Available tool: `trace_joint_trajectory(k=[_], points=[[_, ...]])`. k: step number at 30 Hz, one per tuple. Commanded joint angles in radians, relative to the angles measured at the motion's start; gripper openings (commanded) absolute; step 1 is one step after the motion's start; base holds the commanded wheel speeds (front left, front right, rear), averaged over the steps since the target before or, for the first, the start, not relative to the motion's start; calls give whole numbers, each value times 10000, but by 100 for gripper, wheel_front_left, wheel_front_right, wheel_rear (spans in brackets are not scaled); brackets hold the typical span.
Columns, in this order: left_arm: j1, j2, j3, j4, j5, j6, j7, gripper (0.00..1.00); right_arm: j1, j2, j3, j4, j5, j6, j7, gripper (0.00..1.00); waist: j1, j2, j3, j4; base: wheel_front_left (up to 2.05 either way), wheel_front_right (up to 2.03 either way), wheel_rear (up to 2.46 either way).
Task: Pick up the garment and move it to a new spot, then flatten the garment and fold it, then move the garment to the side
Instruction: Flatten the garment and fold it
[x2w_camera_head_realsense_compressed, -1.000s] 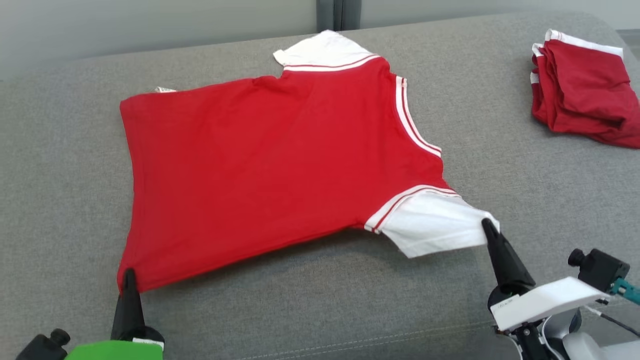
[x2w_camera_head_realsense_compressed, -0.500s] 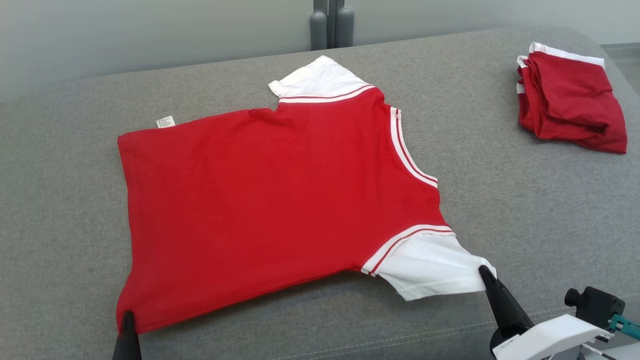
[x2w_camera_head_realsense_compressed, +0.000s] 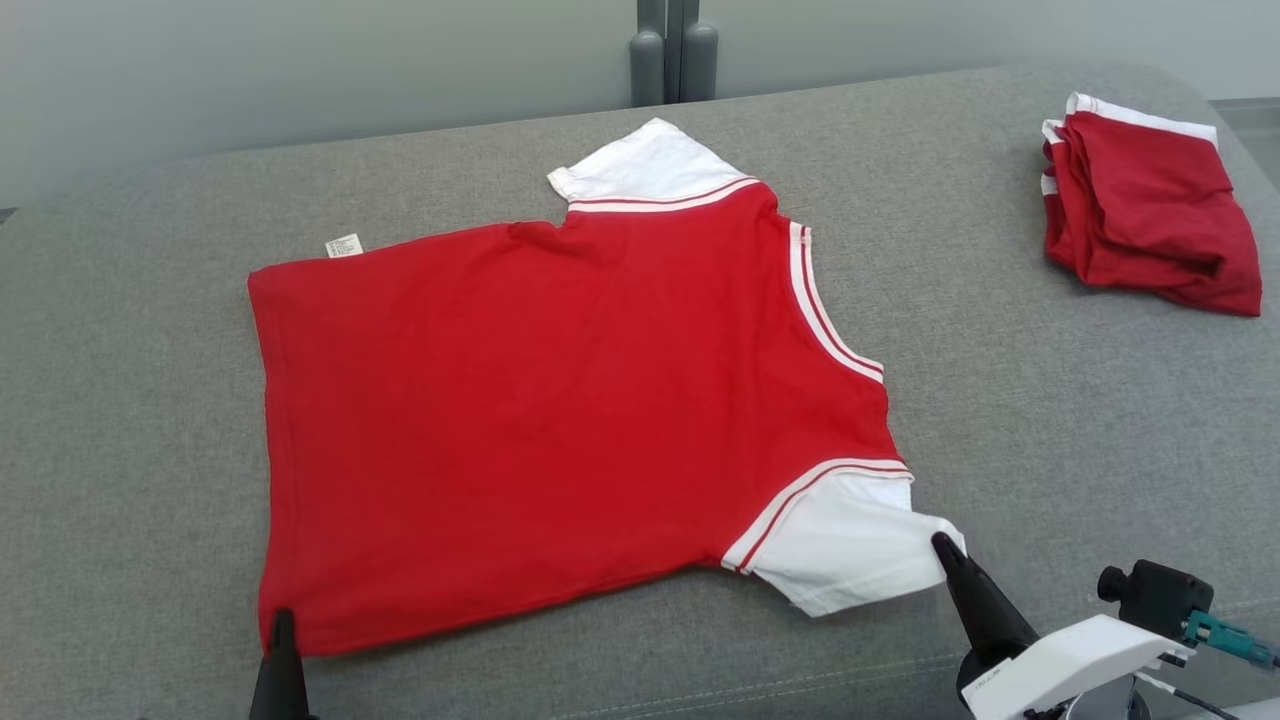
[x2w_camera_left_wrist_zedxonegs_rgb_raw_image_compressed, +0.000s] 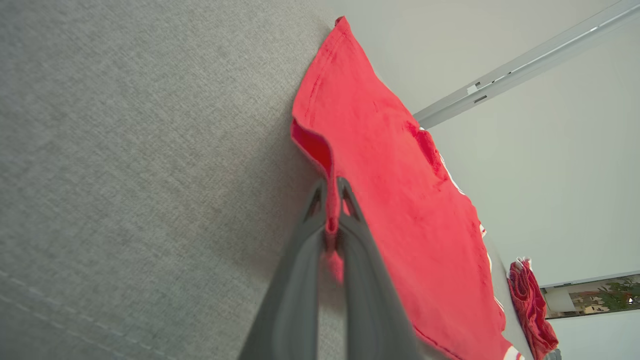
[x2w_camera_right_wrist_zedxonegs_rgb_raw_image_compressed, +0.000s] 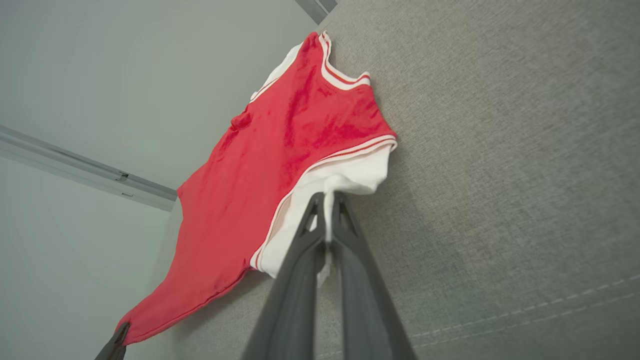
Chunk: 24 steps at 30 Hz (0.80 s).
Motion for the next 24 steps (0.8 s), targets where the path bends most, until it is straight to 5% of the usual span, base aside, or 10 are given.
trace_joint_trajectory(k=[1, 13, 24], points=[[-167, -40, 5, -38, -93, -41, 54, 0, -182, 35, -31, 41, -118, 3, -8, 0, 1, 0, 1, 32, 0, 0, 0], [-908, -551, 219, -456, -1712, 345, 1014, 0, -1302, 82, -266, 556, -263, 3, -99, 0, 1, 0, 29, 224, 0, 0, 0], [-2559, -746, 427, -251, -2628, 1689, 1631, 0, -3635, 115, -701, 2068, -743, 3, 325, 0, 1, 0, 458, 285, 0, 0, 0]])
